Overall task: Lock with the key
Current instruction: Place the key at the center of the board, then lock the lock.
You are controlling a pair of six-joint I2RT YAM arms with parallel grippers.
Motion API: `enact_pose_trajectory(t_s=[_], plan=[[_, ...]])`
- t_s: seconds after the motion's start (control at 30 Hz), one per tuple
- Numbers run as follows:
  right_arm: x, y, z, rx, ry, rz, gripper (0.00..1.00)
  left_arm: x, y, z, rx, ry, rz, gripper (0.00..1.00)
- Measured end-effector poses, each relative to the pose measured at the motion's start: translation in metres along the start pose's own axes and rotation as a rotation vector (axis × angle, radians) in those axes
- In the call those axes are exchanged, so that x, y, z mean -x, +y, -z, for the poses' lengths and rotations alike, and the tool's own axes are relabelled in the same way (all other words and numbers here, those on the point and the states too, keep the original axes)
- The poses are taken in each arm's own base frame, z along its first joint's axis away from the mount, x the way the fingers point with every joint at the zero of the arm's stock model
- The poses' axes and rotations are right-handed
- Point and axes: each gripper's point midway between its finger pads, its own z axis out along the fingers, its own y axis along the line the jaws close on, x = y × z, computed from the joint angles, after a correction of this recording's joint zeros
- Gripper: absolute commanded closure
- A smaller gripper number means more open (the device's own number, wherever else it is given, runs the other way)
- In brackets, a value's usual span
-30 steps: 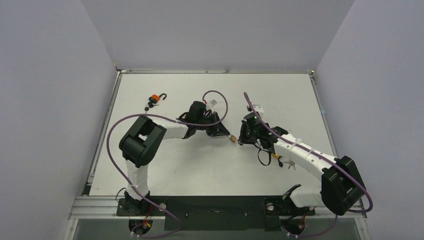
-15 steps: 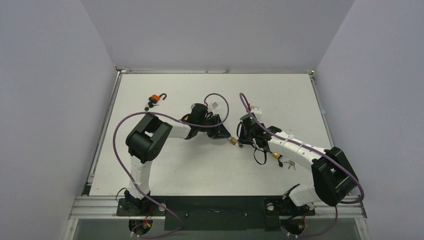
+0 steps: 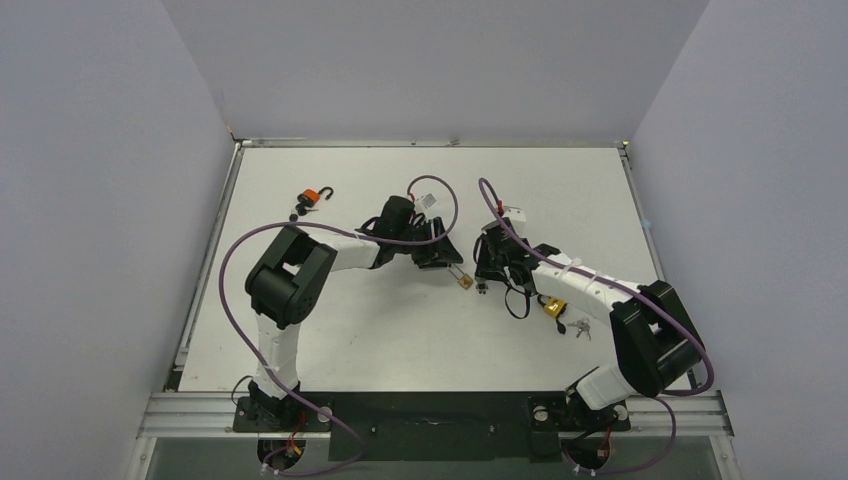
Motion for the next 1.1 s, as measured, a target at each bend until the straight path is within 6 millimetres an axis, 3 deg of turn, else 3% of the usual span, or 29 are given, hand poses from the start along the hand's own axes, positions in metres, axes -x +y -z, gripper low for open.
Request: enact_pose_trajectory(t_s=[0.4,0.67,0.77,0.9,1.0,1.1], plan=[[0.000,0.001,-0.006,-0.009,0.037,0.018,0.43,0.014,-0.003,0.025,0.053,-0.035,-0.041,0.50],[0.007,0.017,-0.003,0.053,0.025,0.033,0.37,0.042,-0.019,0.067,0.084,-0.131,-0.067,0.45],[0.022,0.043,0.005,0.110,-0.016,0.061,0.36,0.056,-0.024,0.096,0.095,-0.194,-0.070,0.43],[0.048,0.102,0.009,0.208,-0.079,0.118,0.35,0.066,-0.012,0.141,0.142,-0.269,-0.045,0.42],[0.056,0.139,-0.002,0.249,-0.099,0.149,0.34,0.069,0.005,0.173,0.193,-0.318,-0.011,0.41],[0.052,0.162,-0.019,0.251,-0.091,0.182,0.32,0.068,0.017,0.198,0.237,-0.352,0.027,0.40]])
